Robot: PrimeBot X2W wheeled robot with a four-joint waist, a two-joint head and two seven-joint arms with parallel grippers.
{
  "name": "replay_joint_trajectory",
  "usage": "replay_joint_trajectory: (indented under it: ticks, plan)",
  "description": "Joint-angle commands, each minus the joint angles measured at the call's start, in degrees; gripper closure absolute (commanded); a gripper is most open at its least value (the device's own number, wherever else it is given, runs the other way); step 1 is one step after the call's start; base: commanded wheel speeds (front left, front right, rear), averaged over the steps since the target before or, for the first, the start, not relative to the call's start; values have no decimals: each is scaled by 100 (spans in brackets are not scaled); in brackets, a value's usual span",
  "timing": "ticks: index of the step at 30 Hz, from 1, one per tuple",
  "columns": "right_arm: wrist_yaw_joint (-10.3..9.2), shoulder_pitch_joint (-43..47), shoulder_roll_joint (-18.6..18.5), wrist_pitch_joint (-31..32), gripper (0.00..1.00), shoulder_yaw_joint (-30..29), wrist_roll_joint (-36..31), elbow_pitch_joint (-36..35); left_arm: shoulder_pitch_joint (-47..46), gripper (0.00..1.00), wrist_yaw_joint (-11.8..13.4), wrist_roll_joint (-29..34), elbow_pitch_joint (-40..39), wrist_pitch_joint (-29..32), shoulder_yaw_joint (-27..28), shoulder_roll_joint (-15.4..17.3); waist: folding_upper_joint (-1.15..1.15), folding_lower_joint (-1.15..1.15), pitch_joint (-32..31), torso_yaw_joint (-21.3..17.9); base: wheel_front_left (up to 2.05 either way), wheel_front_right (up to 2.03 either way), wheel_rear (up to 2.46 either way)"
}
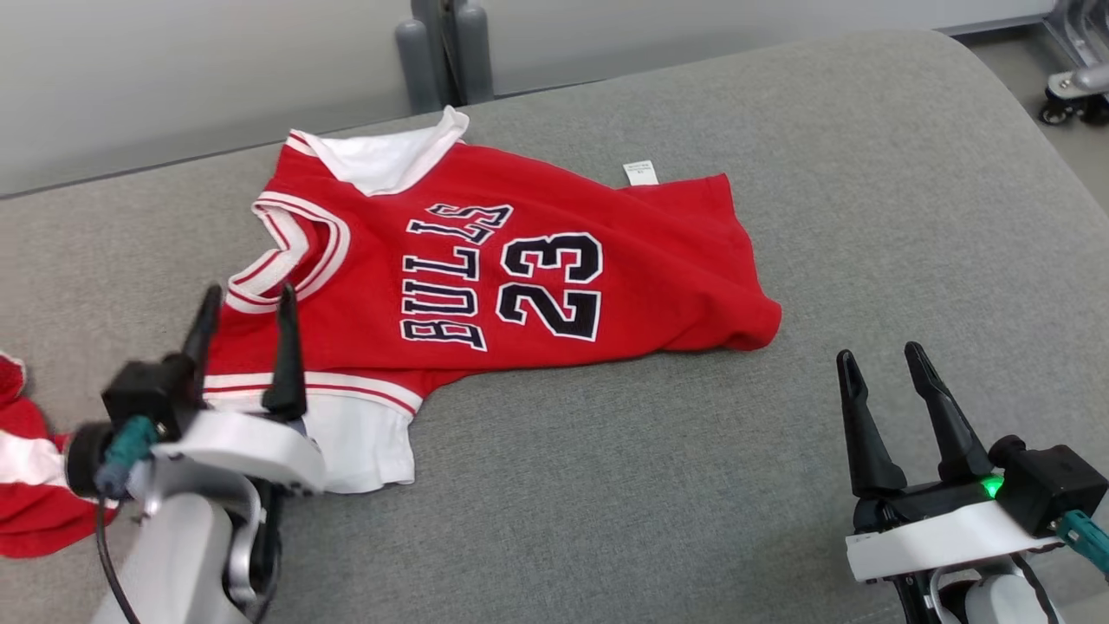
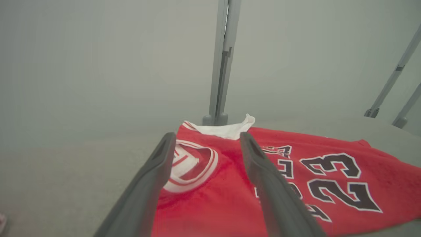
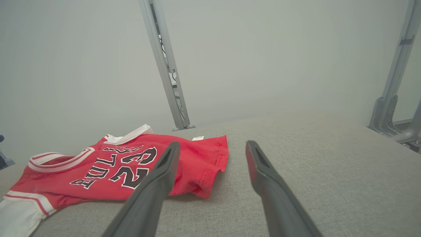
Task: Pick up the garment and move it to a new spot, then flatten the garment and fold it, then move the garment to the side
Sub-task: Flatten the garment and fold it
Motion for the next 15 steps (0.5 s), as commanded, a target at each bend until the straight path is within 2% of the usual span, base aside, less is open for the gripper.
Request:
replay_joint_trajectory:
  ticks: [1,3,9,15]
  plan:
    - [1,55,-33,-33,0,-30,-58,11,310,0,120,-103,-126,92,-25,-118,0,0,-191,214,0,0,0]
    - [1,63,-33,-33,0,-35,-89,17,630,0,263,-211,-227,213,3,-224,0,0,-239,282,0,0,0]
    - [1,111,-32,-33,0,-6,-120,59,1172,0,455,-502,-441,519,-25,-508,0,0,-311,392,0,0,0]
    - [1,128,-32,-33,0,34,-129,199,1433,0,347,-731,-371,996,-266,-715,0,0,-337,422,0,0,0]
